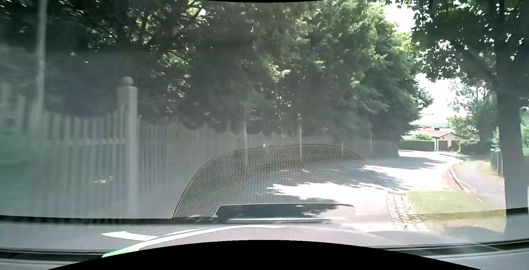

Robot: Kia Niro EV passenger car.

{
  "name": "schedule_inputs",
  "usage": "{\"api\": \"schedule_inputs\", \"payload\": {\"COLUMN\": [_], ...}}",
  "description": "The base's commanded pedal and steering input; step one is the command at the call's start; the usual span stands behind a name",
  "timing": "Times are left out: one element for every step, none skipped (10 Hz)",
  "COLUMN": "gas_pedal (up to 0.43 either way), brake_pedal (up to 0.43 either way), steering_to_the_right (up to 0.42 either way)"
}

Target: Follow the waypoints while adhering to traffic rules and regulations

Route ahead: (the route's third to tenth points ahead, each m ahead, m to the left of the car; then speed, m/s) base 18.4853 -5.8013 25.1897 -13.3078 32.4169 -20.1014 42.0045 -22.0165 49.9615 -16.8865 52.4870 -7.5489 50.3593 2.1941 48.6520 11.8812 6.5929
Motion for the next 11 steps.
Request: {"api": "schedule_inputs", "payload": {"gas_pedal": [0.000, 0.000, 0.000, 0.000, 0.000, 0.000, 0.000, 0.000, 0.000, 0.000, 0.000], "brake_pedal": [0.000, 0.000, 0.000, 0.000, 0.000, 0.000, 0.000, 0.000, 0.000, 0.006, 0.000], "steering_to_the_right": [0.238, 0.236, 0.234, 0.234, 0.234, 0.231, 0.229, 0.225, 0.219, 0.207, 0.194]}}
